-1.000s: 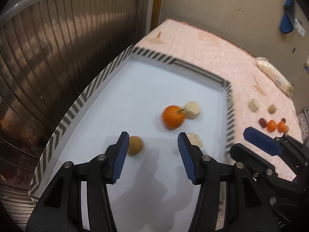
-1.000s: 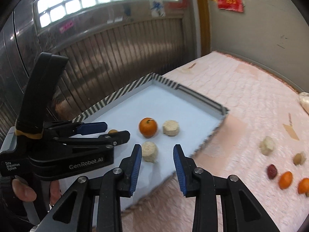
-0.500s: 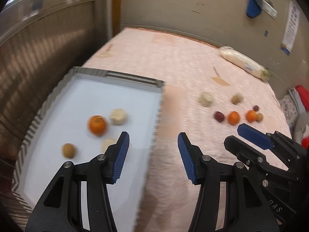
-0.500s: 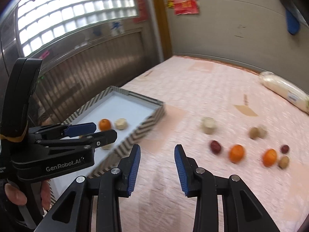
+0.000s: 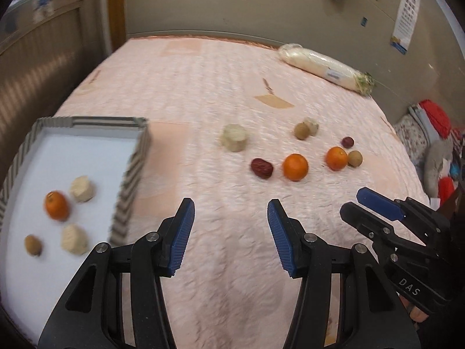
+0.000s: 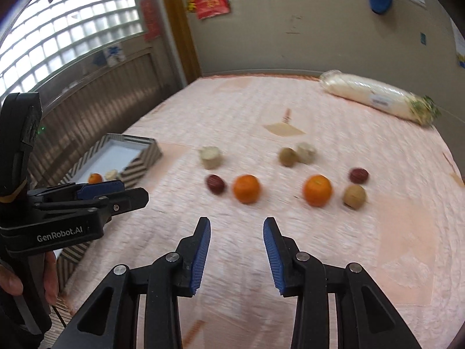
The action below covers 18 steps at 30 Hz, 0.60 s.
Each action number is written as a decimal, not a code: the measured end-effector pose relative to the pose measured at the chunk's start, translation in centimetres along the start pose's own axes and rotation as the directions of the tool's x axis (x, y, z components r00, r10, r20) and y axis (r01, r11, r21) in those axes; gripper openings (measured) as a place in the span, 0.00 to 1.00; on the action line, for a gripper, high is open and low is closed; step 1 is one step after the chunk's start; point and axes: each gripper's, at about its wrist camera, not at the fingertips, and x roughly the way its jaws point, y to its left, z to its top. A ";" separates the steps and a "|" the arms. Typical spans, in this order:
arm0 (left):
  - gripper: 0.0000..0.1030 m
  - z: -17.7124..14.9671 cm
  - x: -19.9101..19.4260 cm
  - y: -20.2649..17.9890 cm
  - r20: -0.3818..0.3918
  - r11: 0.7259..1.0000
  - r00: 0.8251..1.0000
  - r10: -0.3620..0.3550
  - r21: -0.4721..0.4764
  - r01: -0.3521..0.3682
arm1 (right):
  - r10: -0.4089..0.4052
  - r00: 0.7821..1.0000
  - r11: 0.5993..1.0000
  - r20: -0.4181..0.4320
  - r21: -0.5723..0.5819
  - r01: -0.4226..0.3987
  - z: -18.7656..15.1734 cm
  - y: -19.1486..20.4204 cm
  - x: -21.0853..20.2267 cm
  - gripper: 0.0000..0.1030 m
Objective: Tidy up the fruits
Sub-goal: 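Move both grippers back to the bed, left gripper toward the red date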
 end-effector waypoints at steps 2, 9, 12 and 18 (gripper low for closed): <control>0.51 0.5 1.0 -0.5 -0.012 1.000 1.000 -0.001 0.012 0.002 | -0.007 1.000 1.000 -0.007 0.009 0.007 -0.1 -0.9 0.2 0.35; 0.51 2.2 4.5 -2.0 -0.041 0.998 0.999 -0.005 0.063 0.007 | 0.006 1.000 1.000 -0.001 0.030 -0.006 -0.2 -2.3 0.3 0.35; 0.51 2.6 5.7 -2.8 -0.060 0.994 0.998 -0.030 0.099 0.036 | 0.017 1.000 0.999 -0.007 0.036 -0.017 -0.4 -2.6 0.6 0.35; 0.51 3.0 7.8 -2.9 -0.088 0.993 0.996 -0.012 0.113 0.022 | 0.022 1.000 0.999 -0.017 0.036 -0.021 -0.4 -2.8 1.1 0.36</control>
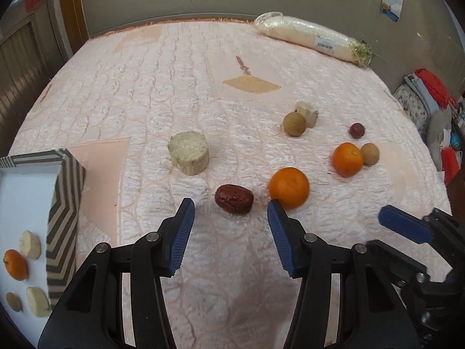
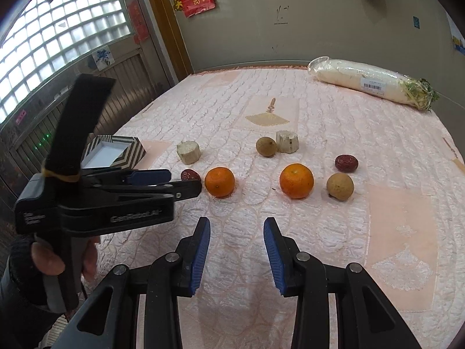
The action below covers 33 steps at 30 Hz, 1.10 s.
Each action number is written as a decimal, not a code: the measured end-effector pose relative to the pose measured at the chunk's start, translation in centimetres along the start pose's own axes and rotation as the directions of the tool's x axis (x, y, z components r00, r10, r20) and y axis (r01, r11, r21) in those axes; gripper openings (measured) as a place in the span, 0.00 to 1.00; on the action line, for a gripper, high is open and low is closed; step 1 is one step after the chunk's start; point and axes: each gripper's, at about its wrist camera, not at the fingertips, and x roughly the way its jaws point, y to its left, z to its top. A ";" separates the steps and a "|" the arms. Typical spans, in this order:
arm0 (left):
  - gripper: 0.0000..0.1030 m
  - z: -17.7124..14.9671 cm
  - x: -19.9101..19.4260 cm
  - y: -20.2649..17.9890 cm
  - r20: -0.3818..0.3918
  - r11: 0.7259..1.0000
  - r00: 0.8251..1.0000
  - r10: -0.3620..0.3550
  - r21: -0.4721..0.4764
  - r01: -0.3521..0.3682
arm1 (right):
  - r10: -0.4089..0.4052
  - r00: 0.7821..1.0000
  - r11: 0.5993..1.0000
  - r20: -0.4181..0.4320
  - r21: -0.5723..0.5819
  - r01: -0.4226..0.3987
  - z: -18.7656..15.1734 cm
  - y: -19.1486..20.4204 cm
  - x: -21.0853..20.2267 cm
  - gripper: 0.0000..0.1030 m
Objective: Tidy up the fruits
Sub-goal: 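Move both grippers back to the bed, left gripper toward the red date, then grasp the red date with the left gripper while the right gripper grasps a mandarin orange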
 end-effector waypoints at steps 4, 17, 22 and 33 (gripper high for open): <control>0.51 0.3 0.2 0.1 0.020 1.000 1.000 0.000 -0.001 0.000 | -0.001 1.000 1.000 -0.001 0.006 0.001 0.1 -0.2 0.2 0.36; 0.27 -0.3 0.1 0.1 0.052 1.000 0.998 0.022 0.021 -0.023 | 0.005 1.000 1.000 -0.003 -0.007 -0.005 0.6 0.2 0.8 0.36; 0.27 -0.8 -1.4 0.5 0.068 1.000 0.997 0.021 -0.012 -0.020 | 0.006 1.000 1.000 -0.011 -0.030 -0.007 1.4 0.8 1.8 0.36; 0.27 -2.9 -5.2 2.0 0.089 0.996 0.993 0.074 -0.055 -0.069 | -0.032 0.996 0.996 -0.078 -0.084 0.026 3.8 2.2 7.9 0.35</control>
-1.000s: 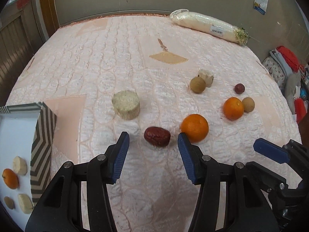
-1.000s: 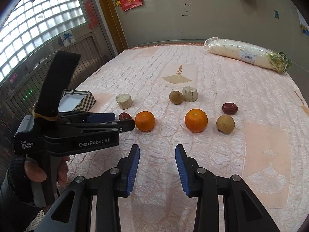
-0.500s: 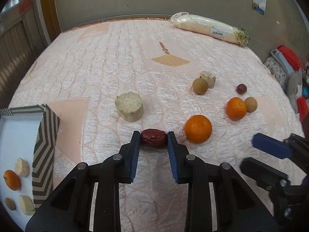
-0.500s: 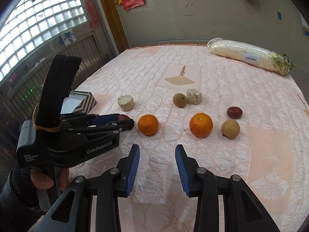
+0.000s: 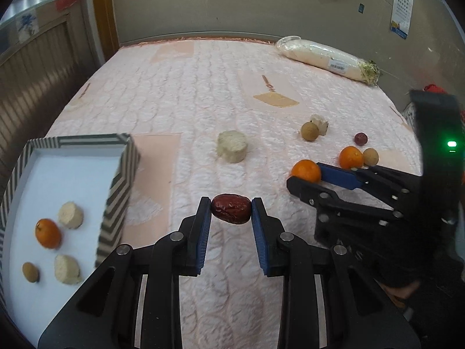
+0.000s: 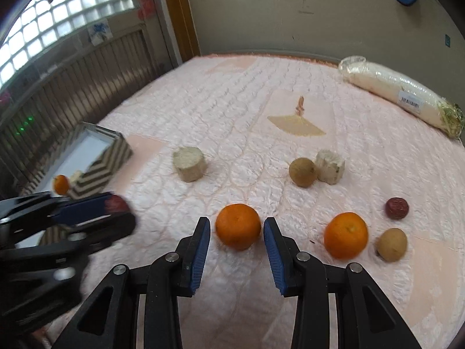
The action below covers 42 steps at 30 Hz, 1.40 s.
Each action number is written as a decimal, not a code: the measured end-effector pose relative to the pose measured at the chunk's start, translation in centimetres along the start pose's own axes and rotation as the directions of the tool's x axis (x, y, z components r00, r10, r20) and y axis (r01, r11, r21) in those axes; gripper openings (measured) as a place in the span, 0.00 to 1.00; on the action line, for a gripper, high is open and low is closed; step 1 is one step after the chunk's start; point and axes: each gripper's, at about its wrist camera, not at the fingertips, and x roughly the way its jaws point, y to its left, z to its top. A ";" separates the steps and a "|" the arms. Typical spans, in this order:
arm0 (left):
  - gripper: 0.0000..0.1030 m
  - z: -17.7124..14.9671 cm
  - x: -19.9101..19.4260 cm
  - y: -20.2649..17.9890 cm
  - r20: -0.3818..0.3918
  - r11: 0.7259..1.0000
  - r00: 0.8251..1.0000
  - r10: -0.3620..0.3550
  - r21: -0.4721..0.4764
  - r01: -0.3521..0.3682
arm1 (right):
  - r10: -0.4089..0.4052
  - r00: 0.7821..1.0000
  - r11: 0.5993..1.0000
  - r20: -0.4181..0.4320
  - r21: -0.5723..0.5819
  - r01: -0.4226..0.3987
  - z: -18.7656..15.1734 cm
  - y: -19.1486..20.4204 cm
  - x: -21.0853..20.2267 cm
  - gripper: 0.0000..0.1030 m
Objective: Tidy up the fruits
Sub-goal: 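Grasp the red date with the left gripper while the right gripper grasps a mandarin orange, then carry the date and orange into the striped tray and open both grippers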
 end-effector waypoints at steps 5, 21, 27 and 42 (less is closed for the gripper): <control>0.27 -0.6 -0.8 0.7 0.001 1.000 1.000 0.009 -0.013 -0.009 | 0.007 0.999 1.000 0.033 0.012 -0.008 -0.7 0.2 -1.0 0.29; 0.27 -2.6 -5.8 4.1 0.053 0.997 0.997 0.057 -0.051 -0.054 | 0.076 0.985 0.996 0.154 -0.046 -0.070 -1.9 6.5 -7.9 0.29; 0.27 -3.4 -7.5 6.1 0.069 0.994 0.994 0.087 -0.076 -0.081 | 0.103 0.981 0.992 0.163 -0.085 -0.090 -1.7 9.1 -8.4 0.29; 0.27 -5.0 -9.7 9.1 0.096 0.985 0.987 0.131 -0.122 -0.119 | 0.143 0.977 0.980 0.158 -0.158 -0.118 -1.7 14.0 -9.0 0.29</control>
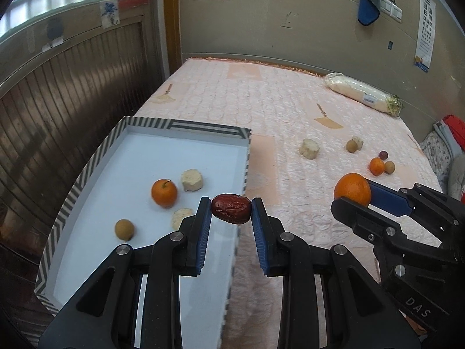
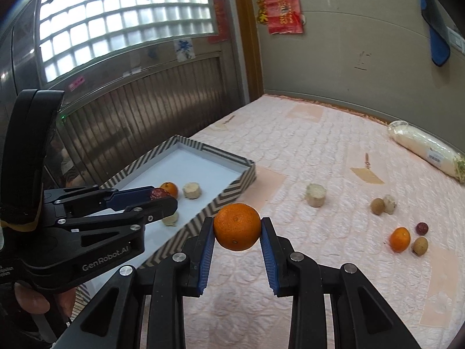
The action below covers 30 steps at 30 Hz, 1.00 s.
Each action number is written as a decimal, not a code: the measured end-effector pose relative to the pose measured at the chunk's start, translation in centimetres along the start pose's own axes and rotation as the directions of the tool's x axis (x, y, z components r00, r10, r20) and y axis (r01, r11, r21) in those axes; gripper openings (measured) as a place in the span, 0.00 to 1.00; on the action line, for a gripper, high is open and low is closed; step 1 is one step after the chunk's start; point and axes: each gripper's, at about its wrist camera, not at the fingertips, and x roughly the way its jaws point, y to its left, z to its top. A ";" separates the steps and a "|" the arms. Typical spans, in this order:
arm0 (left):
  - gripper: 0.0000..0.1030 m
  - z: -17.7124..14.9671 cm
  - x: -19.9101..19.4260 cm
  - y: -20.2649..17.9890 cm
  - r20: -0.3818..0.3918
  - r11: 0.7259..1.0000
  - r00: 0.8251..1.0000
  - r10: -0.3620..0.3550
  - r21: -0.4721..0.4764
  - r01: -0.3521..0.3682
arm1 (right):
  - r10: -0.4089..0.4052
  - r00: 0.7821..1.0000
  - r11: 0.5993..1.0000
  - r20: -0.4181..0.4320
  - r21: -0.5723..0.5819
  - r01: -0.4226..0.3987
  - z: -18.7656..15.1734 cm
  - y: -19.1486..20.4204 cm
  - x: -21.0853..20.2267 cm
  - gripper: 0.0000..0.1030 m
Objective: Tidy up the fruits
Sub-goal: 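Carry the date and orange into the striped tray and open both grippers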
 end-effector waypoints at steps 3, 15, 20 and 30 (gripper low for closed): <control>0.27 -0.3 -0.2 0.7 0.000 1.000 1.000 0.010 -0.009 -0.010 | 0.015 1.000 1.000 -0.006 -0.013 -0.015 0.1 0.9 0.3 0.29; 0.27 -1.9 0.2 5.0 -0.036 0.996 0.998 0.054 -0.072 -0.056 | 0.078 0.996 0.994 -0.045 -0.073 -0.082 0.7 4.5 2.8 0.29; 0.27 -3.0 0.4 7.0 -0.059 0.992 0.995 0.075 -0.096 -0.081 | 0.108 0.992 0.989 -0.067 -0.097 -0.115 0.9 6.1 4.2 0.29; 0.27 -5.7 1.0 10.7 -0.120 0.983 0.988 0.099 -0.145 -0.116 | 0.161 0.975 0.972 -0.155 -0.145 -0.184 0.3 9.4 8.3 0.29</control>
